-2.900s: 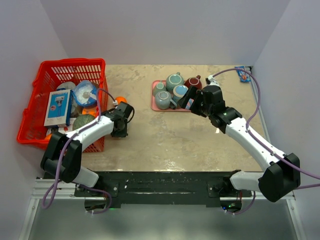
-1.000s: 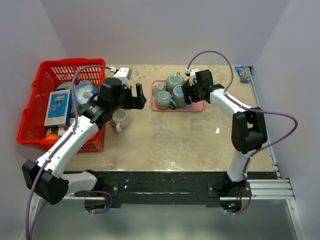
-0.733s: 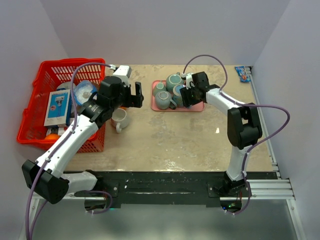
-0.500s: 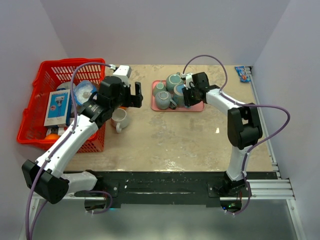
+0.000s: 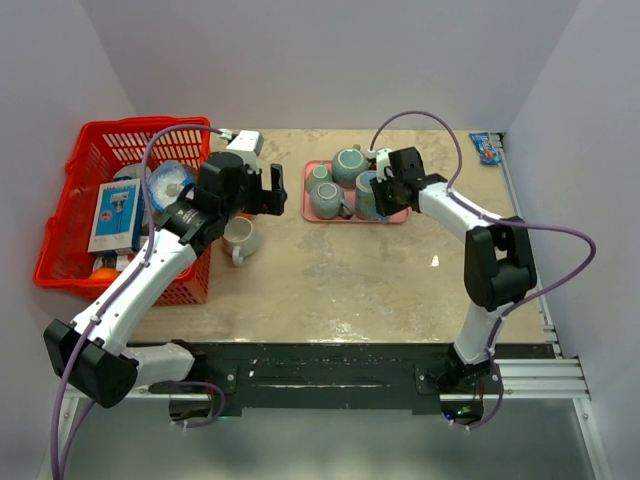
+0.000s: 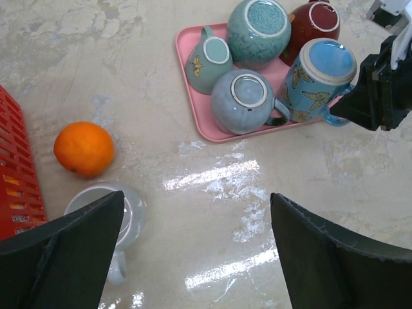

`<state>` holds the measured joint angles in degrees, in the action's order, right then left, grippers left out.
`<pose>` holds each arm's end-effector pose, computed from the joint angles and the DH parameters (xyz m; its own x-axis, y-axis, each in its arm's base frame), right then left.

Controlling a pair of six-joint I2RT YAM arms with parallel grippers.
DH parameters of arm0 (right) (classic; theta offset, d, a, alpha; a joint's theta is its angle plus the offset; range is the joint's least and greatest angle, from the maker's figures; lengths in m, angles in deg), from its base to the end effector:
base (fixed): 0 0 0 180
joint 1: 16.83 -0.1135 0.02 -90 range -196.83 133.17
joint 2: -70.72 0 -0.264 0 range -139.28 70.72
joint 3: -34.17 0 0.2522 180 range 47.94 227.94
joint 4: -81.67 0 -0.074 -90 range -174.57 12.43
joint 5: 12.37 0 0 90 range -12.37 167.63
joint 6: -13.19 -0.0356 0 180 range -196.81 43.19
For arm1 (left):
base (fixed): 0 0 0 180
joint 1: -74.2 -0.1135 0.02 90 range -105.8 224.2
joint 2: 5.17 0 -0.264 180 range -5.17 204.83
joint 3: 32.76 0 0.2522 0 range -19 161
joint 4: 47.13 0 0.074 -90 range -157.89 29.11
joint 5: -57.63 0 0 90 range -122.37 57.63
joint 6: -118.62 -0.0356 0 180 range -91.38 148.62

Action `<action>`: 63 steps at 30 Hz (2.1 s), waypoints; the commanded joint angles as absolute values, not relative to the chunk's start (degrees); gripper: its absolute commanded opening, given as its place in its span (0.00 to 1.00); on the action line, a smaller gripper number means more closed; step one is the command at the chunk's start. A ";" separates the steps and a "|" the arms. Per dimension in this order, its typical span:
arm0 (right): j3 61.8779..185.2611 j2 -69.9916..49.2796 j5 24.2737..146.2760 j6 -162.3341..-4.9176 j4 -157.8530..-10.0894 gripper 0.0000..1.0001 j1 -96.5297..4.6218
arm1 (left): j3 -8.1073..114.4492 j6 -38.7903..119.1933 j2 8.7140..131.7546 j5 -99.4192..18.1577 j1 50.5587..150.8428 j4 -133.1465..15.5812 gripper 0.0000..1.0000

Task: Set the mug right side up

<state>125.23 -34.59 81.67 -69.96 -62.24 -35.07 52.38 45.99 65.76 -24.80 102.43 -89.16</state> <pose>0.3830 0.1288 0.2217 -0.6836 -0.3506 -0.6401 -0.4396 0.8979 -0.0223 0.2444 -0.1259 0.3739 -0.5018 -0.0665 -0.8624 0.2268 0.9520 -0.2054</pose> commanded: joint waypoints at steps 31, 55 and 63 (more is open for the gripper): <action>116.13 1.90 103.20 -115.05 -100.56 0.00 -36.60 | 37.17 77.03 66.46 -64.09 103.38 -40.82 0.99; 113.42 8.85 105.32 -129.98 -123.23 0.00 -40.12 | 42.69 101.30 72.78 -59.70 109.53 -8.07 0.79; 111.48 8.94 104.35 -130.86 -124.38 0.00 -41.61 | 44.99 104.12 76.04 -60.67 110.50 -3.85 0.62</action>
<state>110.35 6.52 106.32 -129.56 -114.17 -40.86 42.23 101.92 75.64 -61.03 109.97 -9.18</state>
